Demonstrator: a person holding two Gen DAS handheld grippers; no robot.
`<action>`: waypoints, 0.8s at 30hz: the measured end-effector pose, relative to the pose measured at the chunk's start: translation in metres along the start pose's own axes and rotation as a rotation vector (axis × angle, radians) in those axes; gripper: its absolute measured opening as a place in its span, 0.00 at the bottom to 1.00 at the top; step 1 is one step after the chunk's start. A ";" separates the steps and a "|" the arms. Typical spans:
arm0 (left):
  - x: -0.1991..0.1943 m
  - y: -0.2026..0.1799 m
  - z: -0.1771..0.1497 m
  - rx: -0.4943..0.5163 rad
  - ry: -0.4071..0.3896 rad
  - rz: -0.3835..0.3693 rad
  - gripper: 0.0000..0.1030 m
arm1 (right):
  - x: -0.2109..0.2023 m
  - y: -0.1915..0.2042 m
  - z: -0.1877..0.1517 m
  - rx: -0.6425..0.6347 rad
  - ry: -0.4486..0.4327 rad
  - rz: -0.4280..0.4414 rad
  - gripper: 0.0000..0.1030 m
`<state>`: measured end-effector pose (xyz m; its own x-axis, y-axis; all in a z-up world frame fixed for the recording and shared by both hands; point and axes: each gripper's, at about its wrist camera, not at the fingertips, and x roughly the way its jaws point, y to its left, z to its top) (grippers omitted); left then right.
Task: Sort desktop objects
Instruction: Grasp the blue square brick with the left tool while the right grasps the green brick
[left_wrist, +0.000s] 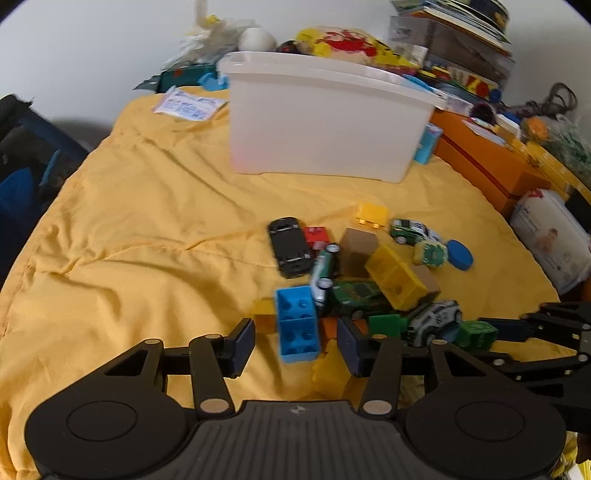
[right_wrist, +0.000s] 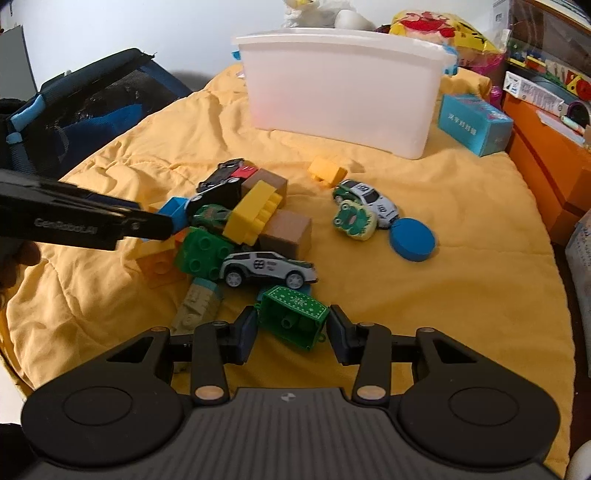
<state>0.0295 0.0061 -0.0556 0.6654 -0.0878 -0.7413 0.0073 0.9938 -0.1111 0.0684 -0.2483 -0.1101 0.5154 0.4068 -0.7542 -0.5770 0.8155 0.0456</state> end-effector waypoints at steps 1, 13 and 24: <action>0.001 0.002 0.001 -0.010 0.002 0.007 0.51 | 0.000 -0.002 0.000 0.003 0.002 -0.003 0.44; 0.017 0.004 0.004 -0.048 0.055 -0.005 0.41 | -0.003 0.002 0.004 0.003 -0.002 0.028 0.44; 0.021 0.001 -0.001 0.019 0.058 -0.025 0.30 | -0.005 0.001 0.003 -0.001 -0.002 0.025 0.44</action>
<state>0.0424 0.0050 -0.0718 0.6208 -0.1158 -0.7753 0.0380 0.9923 -0.1177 0.0670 -0.2482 -0.1047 0.5023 0.4277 -0.7515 -0.5900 0.8048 0.0637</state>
